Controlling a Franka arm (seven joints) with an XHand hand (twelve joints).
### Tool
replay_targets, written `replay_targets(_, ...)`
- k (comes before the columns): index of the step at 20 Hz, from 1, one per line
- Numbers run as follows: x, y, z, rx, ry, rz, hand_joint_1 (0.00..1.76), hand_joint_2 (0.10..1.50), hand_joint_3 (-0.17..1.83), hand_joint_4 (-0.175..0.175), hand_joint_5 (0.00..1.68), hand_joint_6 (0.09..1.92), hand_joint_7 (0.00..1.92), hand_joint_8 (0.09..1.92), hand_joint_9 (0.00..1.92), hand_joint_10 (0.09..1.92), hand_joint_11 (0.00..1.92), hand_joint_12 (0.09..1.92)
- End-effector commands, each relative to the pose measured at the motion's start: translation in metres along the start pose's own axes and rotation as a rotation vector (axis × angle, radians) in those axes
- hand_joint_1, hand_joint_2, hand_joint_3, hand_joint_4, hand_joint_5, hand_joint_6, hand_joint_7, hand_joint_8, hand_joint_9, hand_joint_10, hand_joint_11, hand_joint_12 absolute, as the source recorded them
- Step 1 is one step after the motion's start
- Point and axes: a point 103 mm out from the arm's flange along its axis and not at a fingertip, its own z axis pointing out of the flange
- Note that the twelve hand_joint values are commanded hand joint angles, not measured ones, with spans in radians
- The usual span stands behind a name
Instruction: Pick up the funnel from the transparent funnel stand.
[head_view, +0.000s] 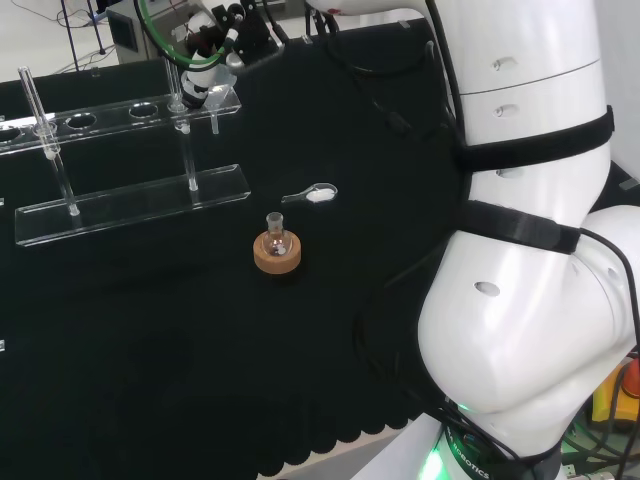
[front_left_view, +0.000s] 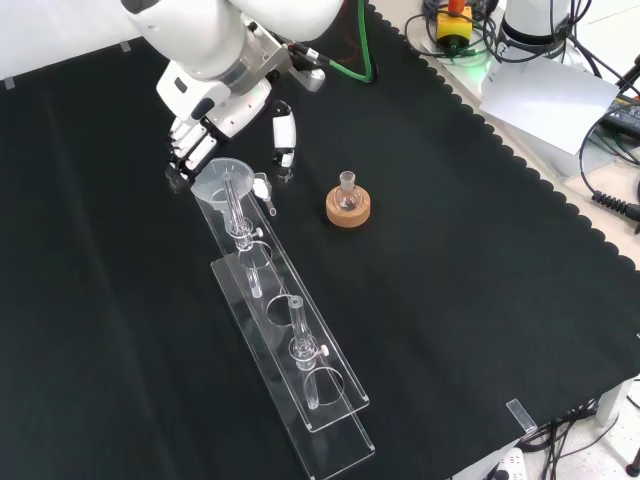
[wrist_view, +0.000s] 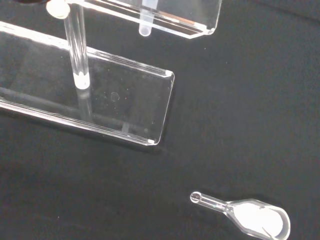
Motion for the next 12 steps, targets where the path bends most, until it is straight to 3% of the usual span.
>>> replay_targets(1,0.0,0.004,0.002,0.0,-0.002,-0.001,0.61,0.69,0.34,-0.076,0.05,0.09,0.0,0.65,0.21,0.87,0.37,1.46)
replay_targets(12,-0.003,0.014,0.011,0.015,-0.003,-0.007,0.62,0.68,0.35,-0.074,0.05,0.09,0.0,0.64,0.19,0.87,0.36,1.46)
